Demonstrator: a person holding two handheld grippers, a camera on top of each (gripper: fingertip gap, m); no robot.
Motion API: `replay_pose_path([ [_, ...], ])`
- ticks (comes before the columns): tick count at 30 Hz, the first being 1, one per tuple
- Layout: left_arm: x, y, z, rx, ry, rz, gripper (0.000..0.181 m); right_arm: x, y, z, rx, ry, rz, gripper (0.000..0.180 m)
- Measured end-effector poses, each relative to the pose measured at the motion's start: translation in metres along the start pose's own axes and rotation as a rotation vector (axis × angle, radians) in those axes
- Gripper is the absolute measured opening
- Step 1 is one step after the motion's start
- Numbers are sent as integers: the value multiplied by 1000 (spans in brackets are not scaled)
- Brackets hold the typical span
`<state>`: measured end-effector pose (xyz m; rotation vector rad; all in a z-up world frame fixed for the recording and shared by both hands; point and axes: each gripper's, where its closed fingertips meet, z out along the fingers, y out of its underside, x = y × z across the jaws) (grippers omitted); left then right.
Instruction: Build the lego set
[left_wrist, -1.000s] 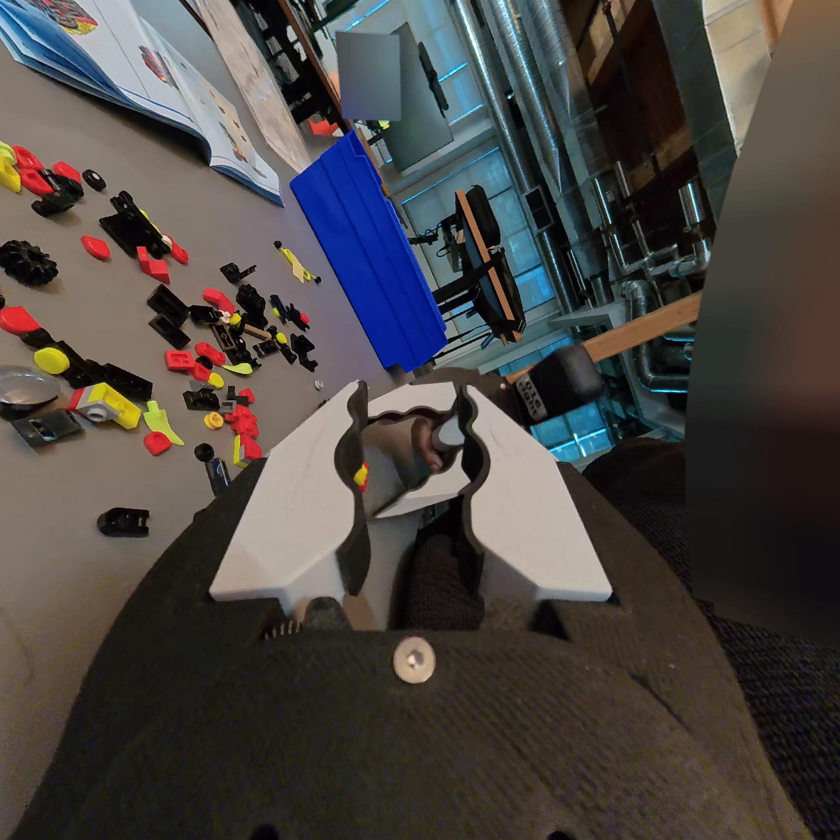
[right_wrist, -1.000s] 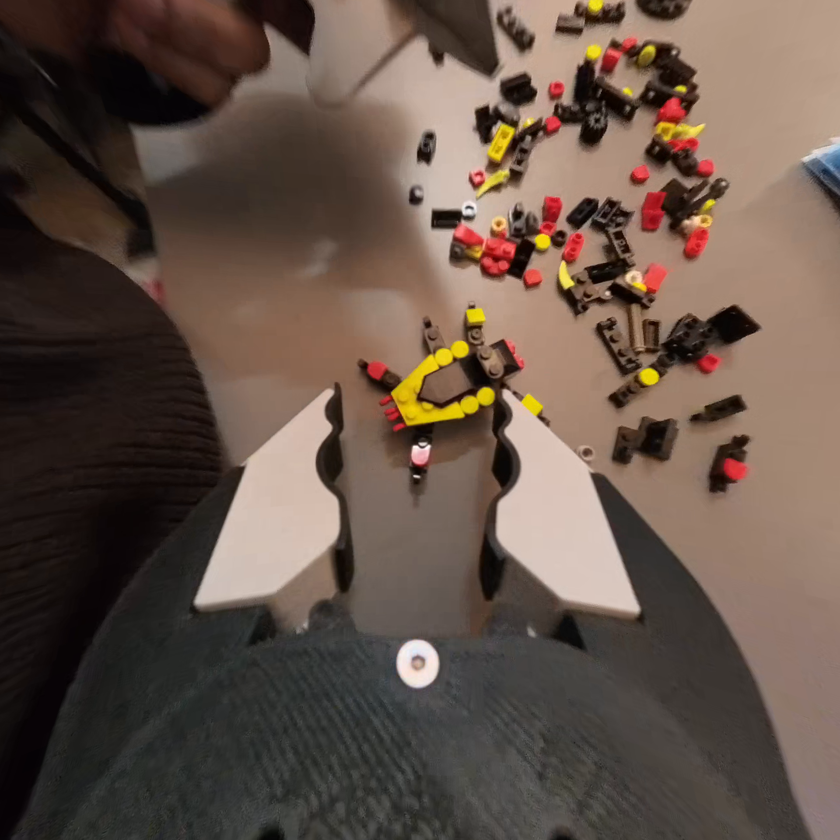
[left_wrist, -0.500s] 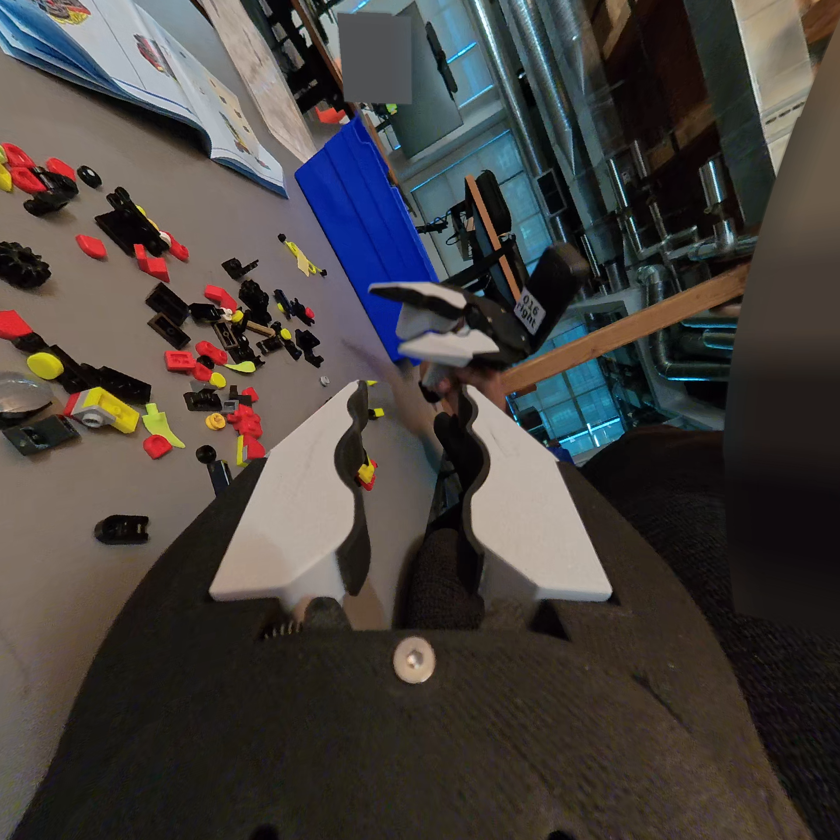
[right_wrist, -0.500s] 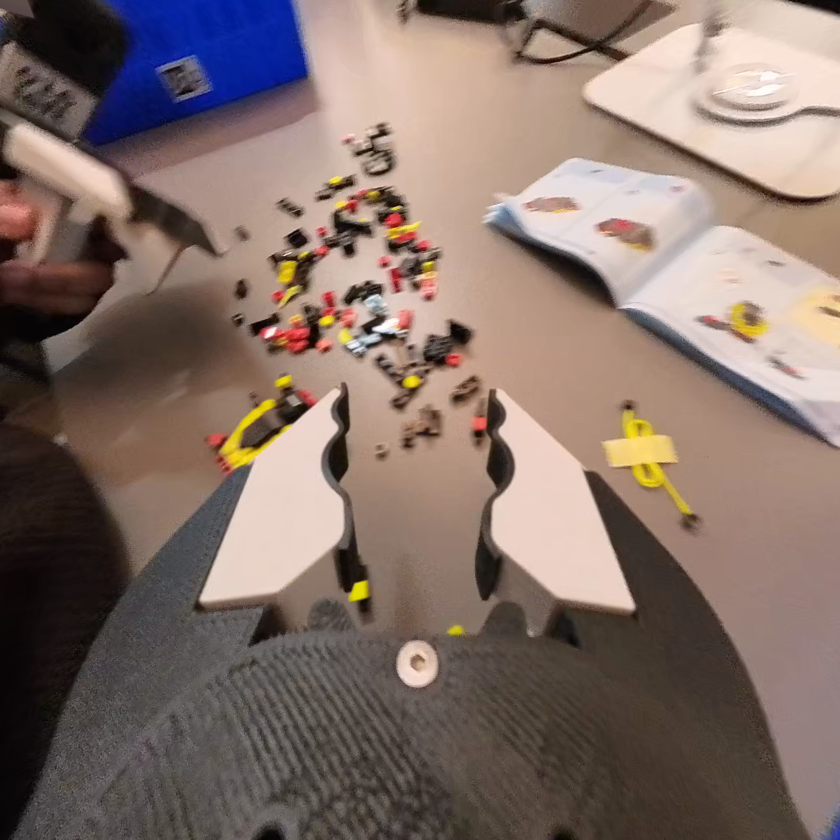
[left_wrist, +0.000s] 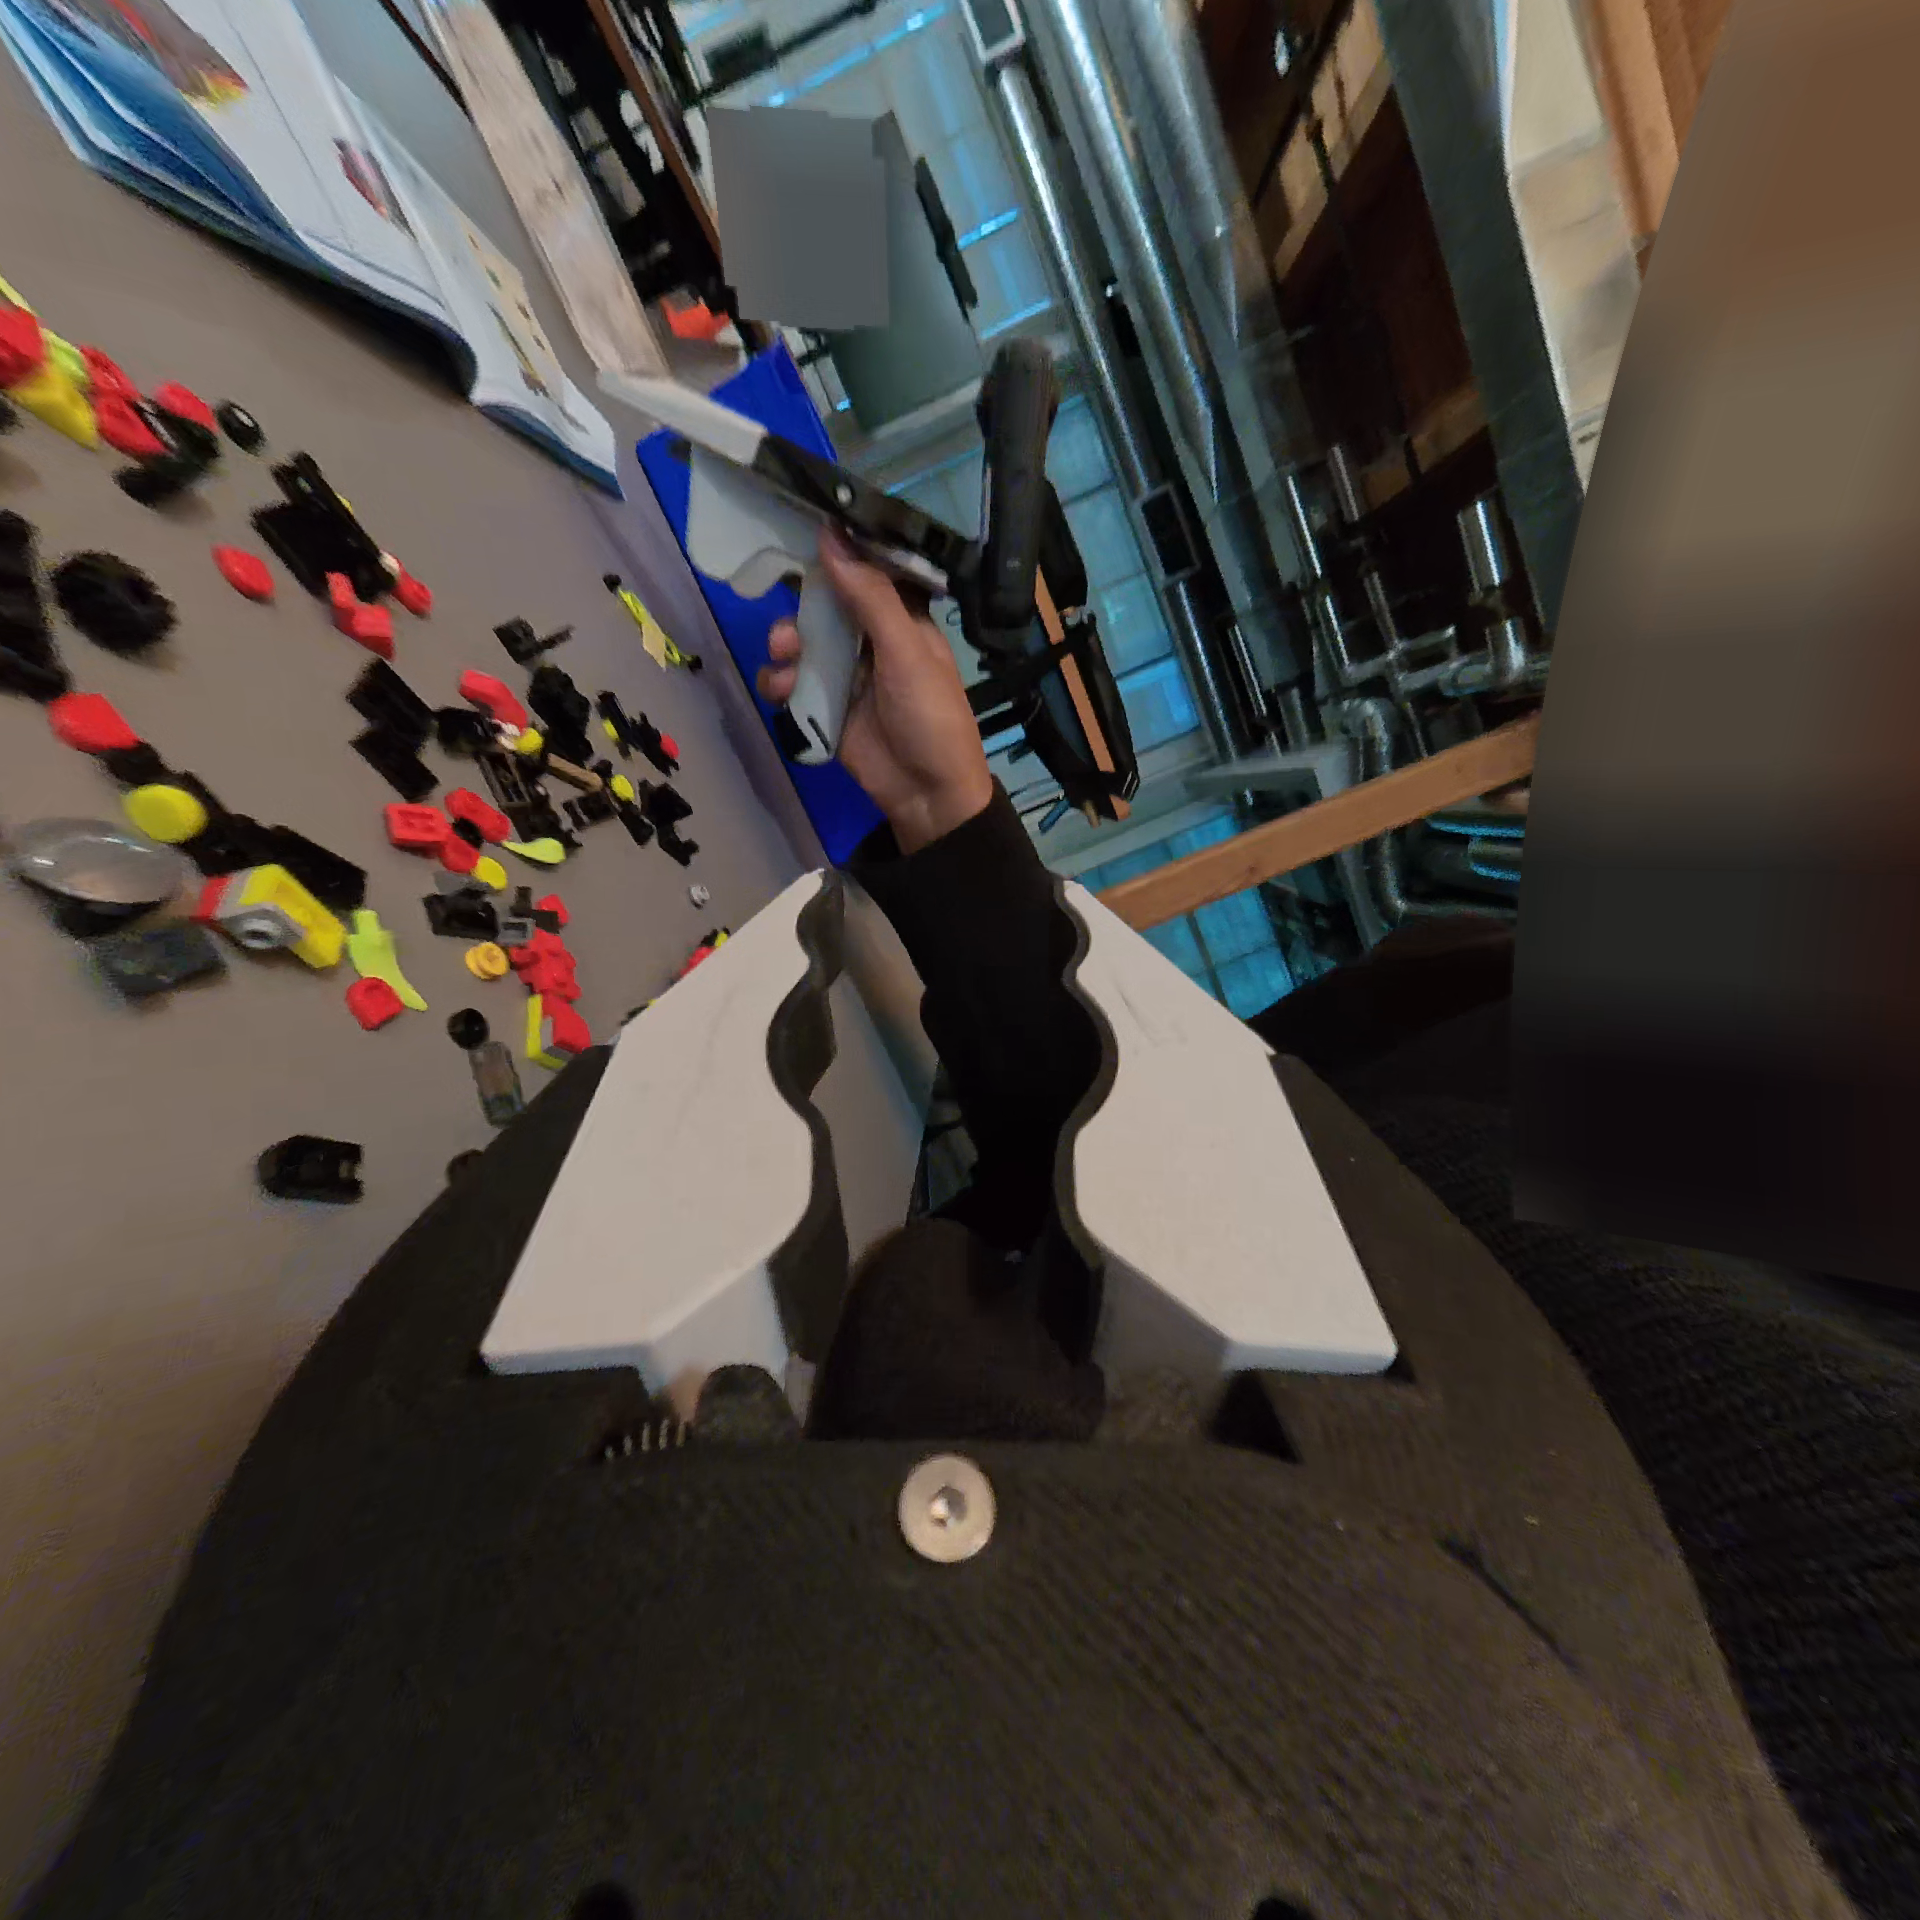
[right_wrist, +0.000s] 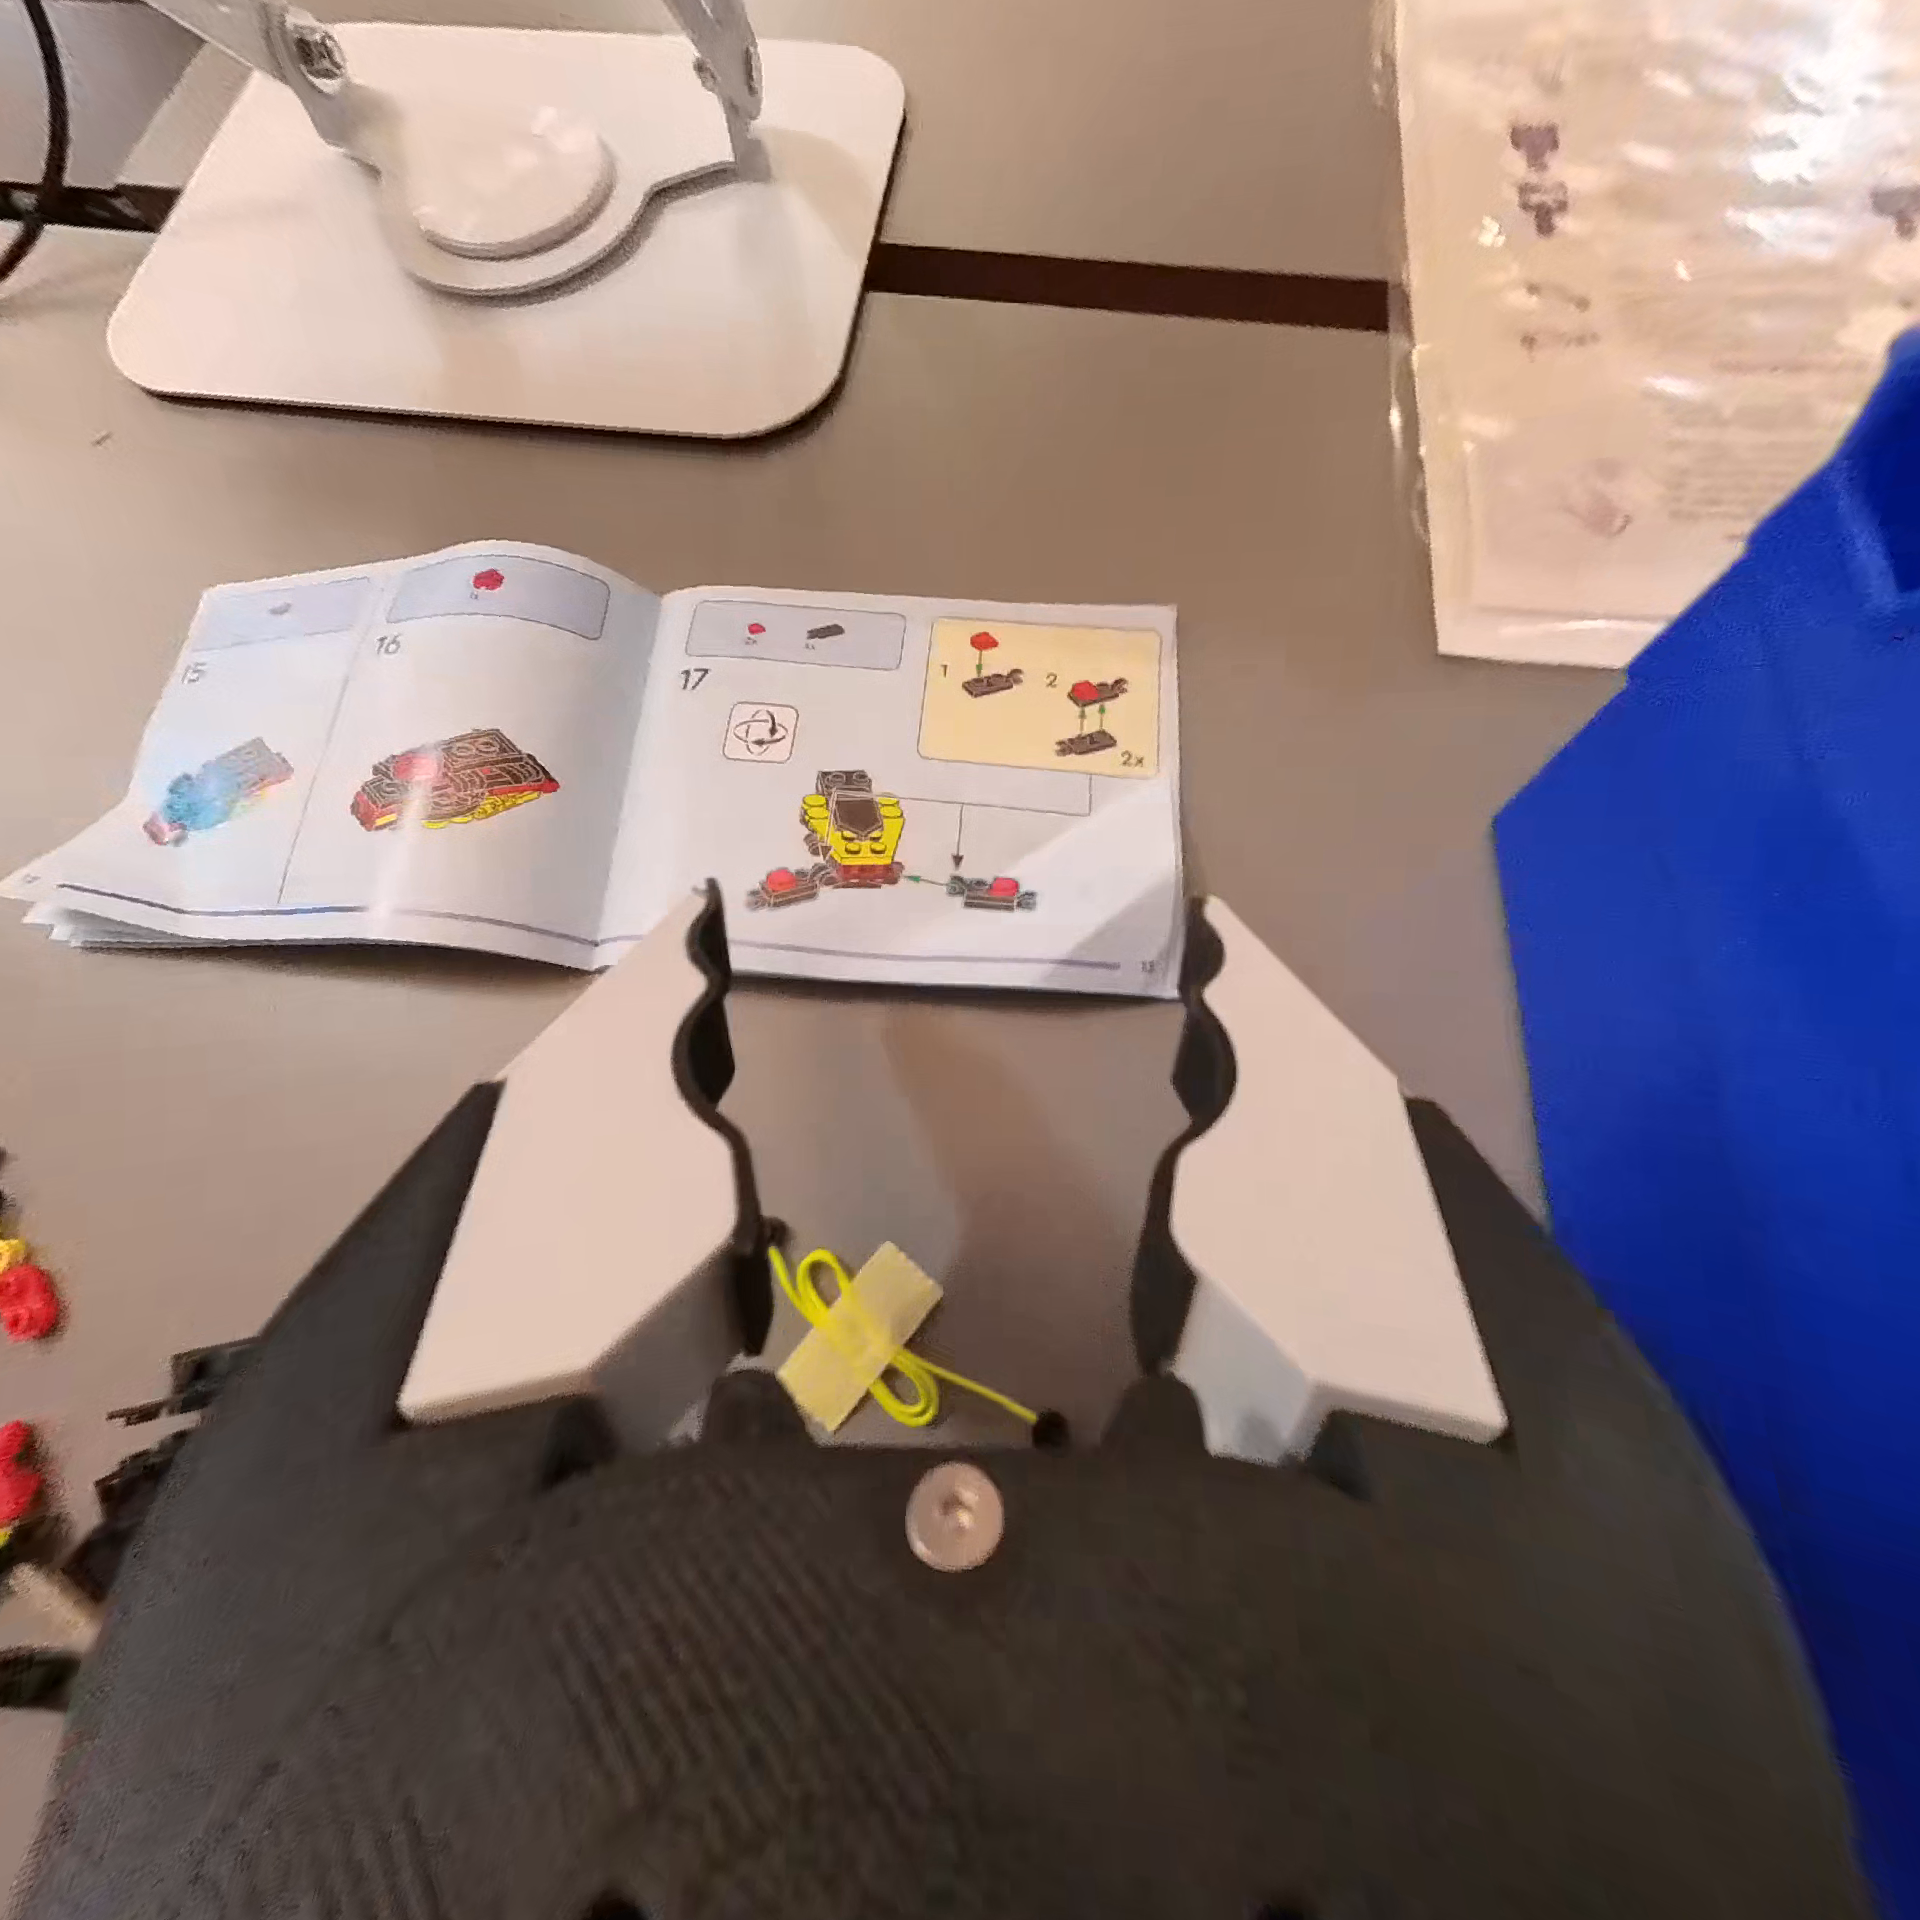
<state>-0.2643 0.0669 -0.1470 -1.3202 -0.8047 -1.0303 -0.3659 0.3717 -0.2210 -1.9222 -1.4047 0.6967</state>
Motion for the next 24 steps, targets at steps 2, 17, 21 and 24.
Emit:
replay_pose_path([
  [2,-2,-6,-6,25,1,-20,36,-3,6,2,-8,-38,50,87],
  [17,-2,-4,0,-4,73,-110,35,-65,-8,19,-6,-350,97,91],
  [21,-2,-4,0,-3,69,-106,34,-61,-5,17,-30,-285,-26,106],
  [24,-2,-4,0,-5,58,-90,34,-21,-9,17,24,-72,-105,98],
])
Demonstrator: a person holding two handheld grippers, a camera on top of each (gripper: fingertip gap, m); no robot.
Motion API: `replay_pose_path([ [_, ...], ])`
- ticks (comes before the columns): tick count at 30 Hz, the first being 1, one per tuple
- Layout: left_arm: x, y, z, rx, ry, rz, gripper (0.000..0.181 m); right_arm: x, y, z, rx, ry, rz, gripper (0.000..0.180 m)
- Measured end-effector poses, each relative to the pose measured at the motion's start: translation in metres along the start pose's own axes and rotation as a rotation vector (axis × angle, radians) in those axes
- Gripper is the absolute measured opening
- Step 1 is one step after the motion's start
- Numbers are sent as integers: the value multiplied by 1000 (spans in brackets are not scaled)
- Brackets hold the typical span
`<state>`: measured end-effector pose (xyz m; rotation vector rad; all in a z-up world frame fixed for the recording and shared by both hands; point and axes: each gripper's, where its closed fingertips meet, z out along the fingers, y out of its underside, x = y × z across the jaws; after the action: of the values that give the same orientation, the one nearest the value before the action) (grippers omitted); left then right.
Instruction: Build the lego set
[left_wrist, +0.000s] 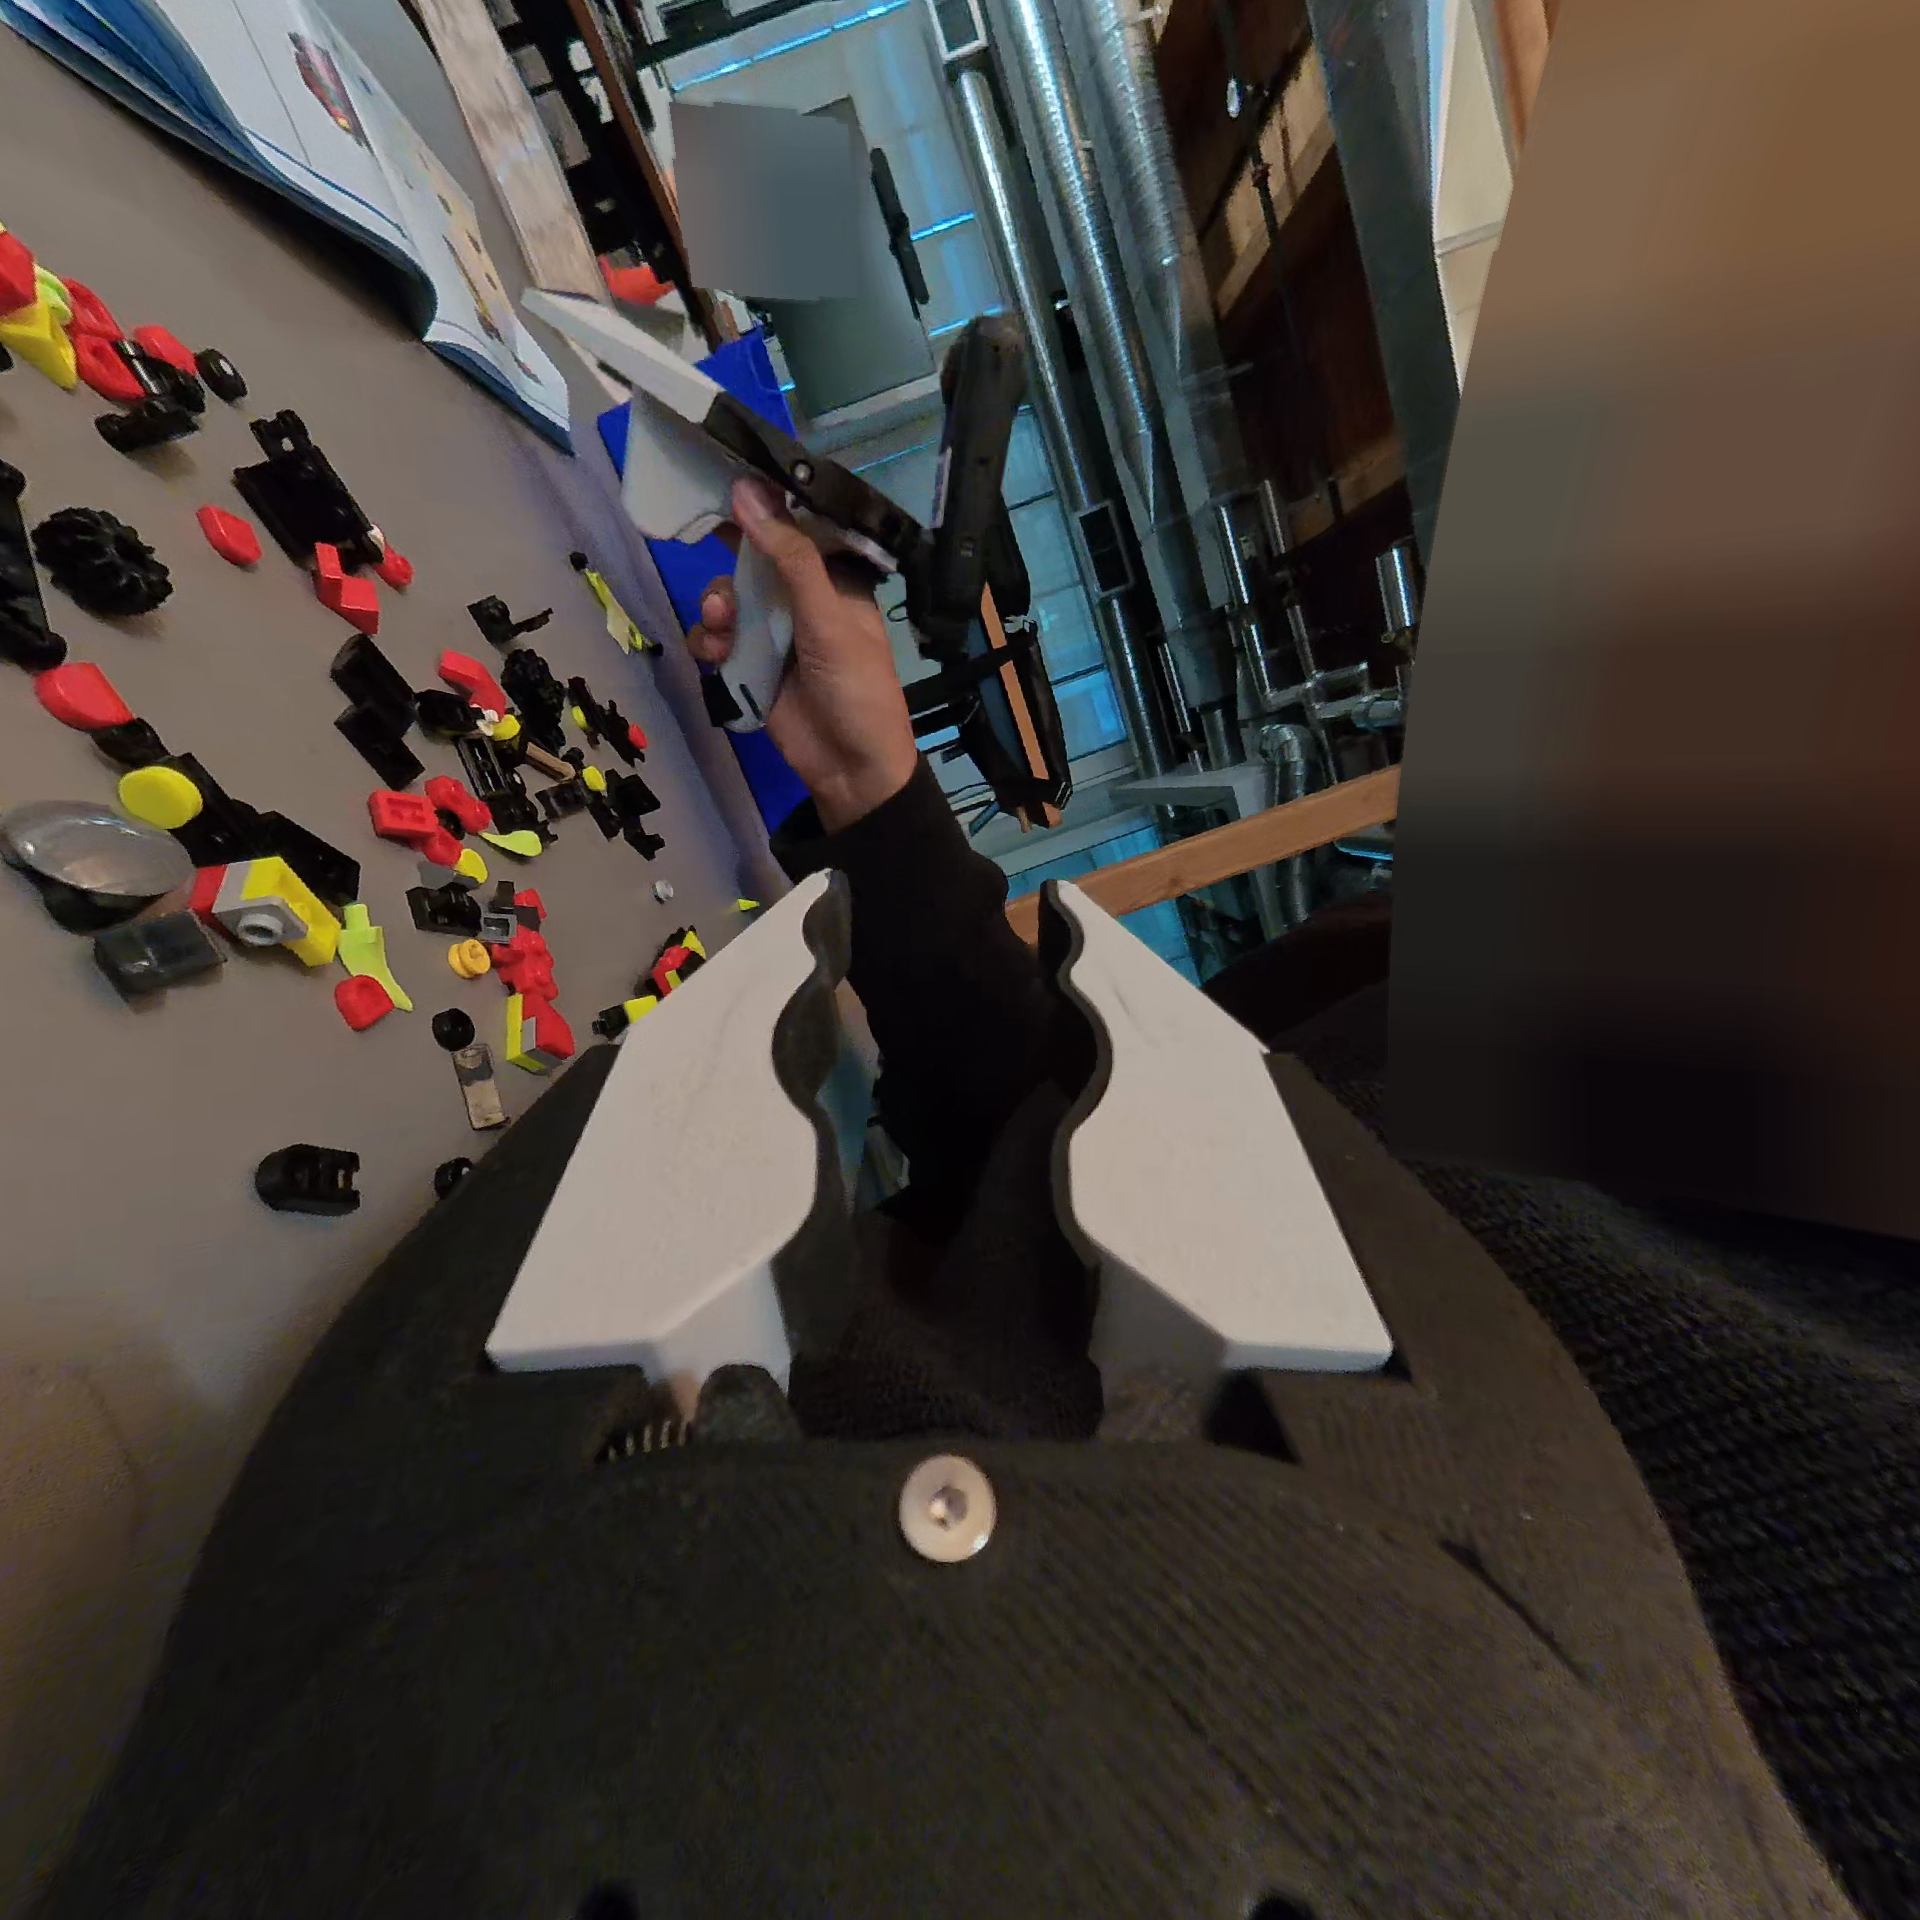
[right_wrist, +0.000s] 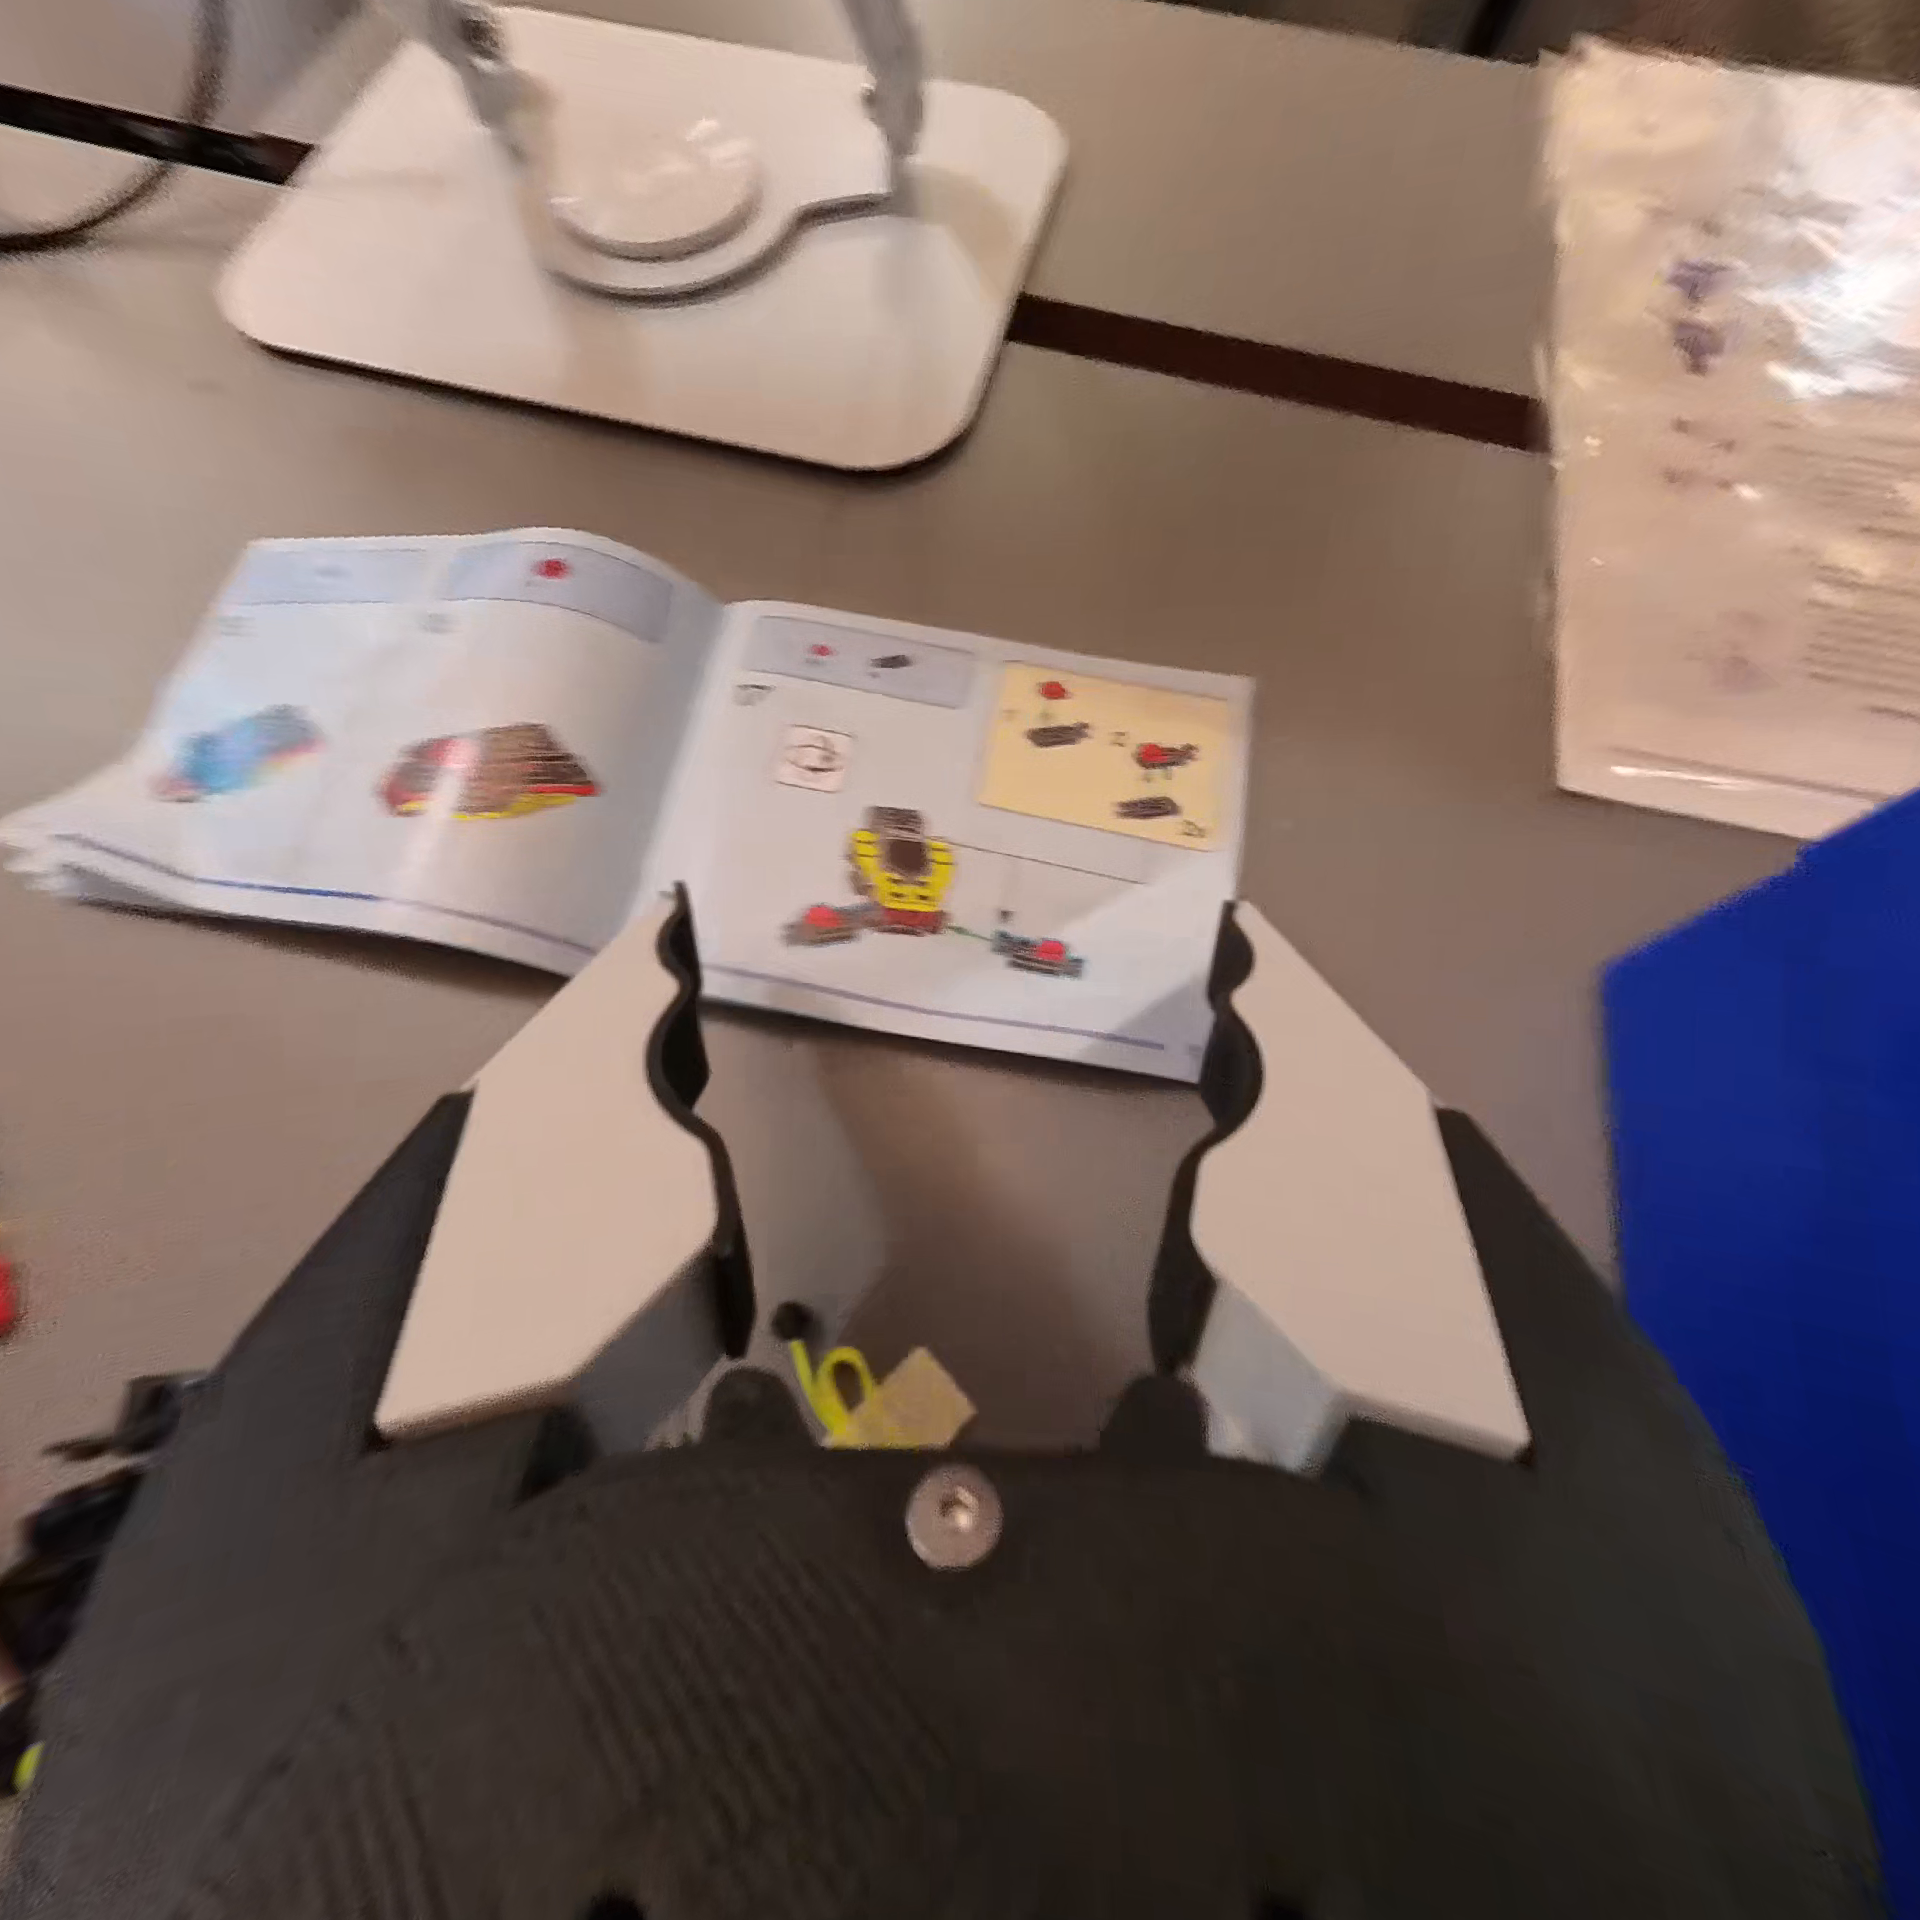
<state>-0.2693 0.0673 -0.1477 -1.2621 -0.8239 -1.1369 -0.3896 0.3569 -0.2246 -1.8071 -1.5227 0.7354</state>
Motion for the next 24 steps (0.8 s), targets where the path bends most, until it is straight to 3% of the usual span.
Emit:
replay_pose_path([
  [4,0,3,1,-16,-4,5,33,10,20,17,-106,38,26,87],
  [6,1,3,1,-16,1,1,34,6,19,19,-95,26,8,69],
  [7,1,2,0,-13,1,2,34,5,18,18,-94,21,4,45],
  [8,1,1,0,-10,0,4,33,3,17,18,-94,14,5,7],
  [9,1,1,-1,-8,-1,6,33,1,17,19,-94,5,2,0],
  [15,2,3,0,-14,6,3,33,3,15,15,-109,-12,-20,0],
  [16,2,3,0,-16,3,7,33,7,10,10,-83,10,-24,9],
  [19,2,4,1,-19,-6,15,33,20,-1,-2,-24,78,-39,66],
  [22,1,5,2,-26,-5,12,33,21,9,7,-61,89,-29,87],
  [24,1,5,2,-28,-3,10,32,21,17,15,-97,92,-33,86],
])
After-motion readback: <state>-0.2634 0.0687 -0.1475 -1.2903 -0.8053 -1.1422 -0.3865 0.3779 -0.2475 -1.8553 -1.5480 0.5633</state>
